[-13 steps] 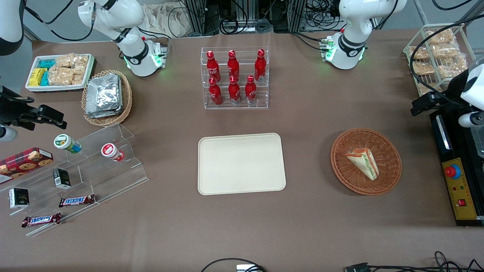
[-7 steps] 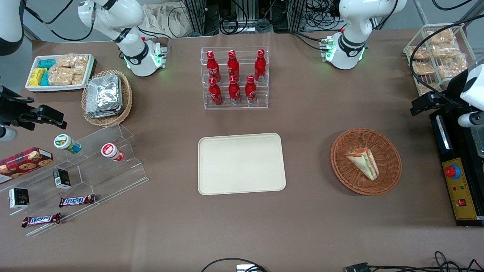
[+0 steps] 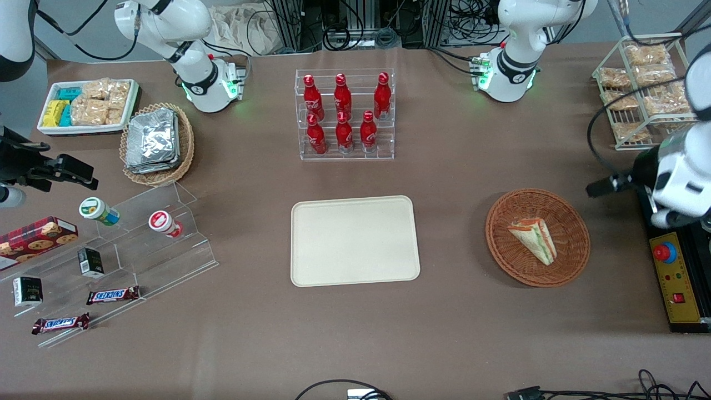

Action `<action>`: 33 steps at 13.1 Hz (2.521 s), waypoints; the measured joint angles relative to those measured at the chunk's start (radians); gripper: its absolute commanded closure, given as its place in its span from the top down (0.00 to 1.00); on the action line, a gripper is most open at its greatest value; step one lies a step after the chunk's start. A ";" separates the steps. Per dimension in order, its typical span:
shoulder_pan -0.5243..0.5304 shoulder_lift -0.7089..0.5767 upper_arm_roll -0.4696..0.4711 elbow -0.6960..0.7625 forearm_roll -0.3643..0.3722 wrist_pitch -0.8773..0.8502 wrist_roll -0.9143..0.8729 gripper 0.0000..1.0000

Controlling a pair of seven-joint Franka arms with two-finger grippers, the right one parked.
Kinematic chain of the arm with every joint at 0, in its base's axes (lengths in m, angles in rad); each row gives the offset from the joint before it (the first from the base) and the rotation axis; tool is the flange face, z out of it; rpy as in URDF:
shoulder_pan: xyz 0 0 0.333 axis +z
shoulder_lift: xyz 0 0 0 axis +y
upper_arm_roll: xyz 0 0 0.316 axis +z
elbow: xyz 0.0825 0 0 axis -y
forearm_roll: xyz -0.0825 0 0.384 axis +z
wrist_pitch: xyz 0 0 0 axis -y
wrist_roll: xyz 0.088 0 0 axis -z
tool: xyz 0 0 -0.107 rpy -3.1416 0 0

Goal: Place sandwich from basket to tray
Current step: 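Move the left gripper over the wicker basket and lower onto the sandwich, then close the left gripper on the wrapped sandwich, then lift the sandwich and carry it with the left gripper to the cream tray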

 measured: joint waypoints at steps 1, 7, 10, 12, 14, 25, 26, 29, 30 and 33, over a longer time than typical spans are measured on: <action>-0.001 0.039 0.000 -0.001 0.000 0.032 -0.022 1.00; -0.004 0.200 -0.002 -0.082 0.000 0.304 -0.116 1.00; -0.005 0.242 -0.003 -0.170 0.000 0.455 -0.145 1.00; -0.005 0.253 -0.003 -0.233 0.000 0.523 -0.155 1.00; -0.005 0.261 -0.003 -0.260 0.000 0.536 -0.159 1.00; -0.006 0.326 -0.006 -0.267 0.000 0.535 -0.162 0.15; -0.006 0.323 -0.008 -0.265 0.000 0.530 -0.162 0.13; -0.023 0.285 -0.016 -0.238 0.000 0.468 -0.162 0.13; -0.034 0.264 -0.017 -0.218 0.000 0.426 -0.161 0.13; -0.060 0.194 -0.066 -0.119 0.000 0.283 -0.143 0.14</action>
